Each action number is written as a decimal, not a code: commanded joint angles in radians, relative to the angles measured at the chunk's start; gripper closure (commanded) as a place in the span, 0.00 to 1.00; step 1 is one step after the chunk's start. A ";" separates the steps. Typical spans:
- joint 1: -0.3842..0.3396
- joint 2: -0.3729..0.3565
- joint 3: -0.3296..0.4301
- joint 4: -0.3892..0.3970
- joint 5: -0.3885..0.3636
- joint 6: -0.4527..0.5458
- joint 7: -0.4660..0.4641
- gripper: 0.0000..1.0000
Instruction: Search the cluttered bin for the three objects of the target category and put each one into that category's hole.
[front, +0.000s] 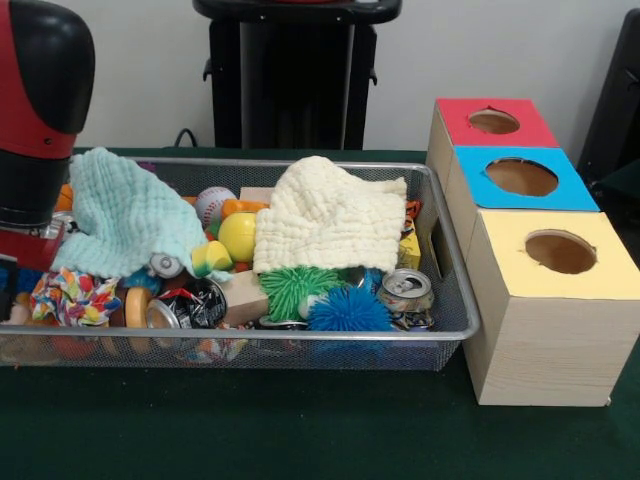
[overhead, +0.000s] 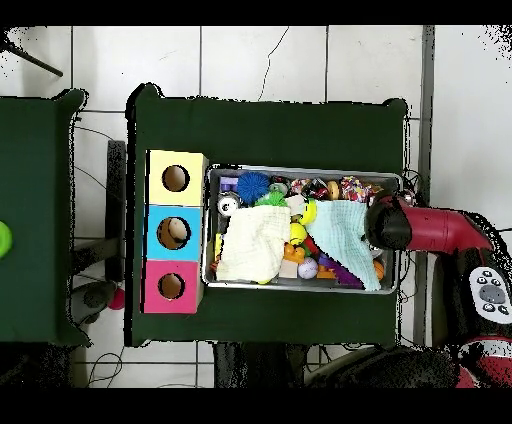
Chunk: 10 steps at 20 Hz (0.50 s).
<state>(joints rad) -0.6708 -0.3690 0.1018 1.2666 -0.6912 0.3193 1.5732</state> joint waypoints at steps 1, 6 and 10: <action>0.006 -0.009 0.082 0.089 0.033 0.185 -0.093 1.00; 0.003 -0.044 0.085 0.126 0.042 0.216 -0.107 1.00; -0.005 -0.087 0.098 0.156 0.053 0.248 -0.127 1.00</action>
<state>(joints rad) -0.6708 -0.4093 0.1048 1.2953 -0.6741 0.4094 1.5732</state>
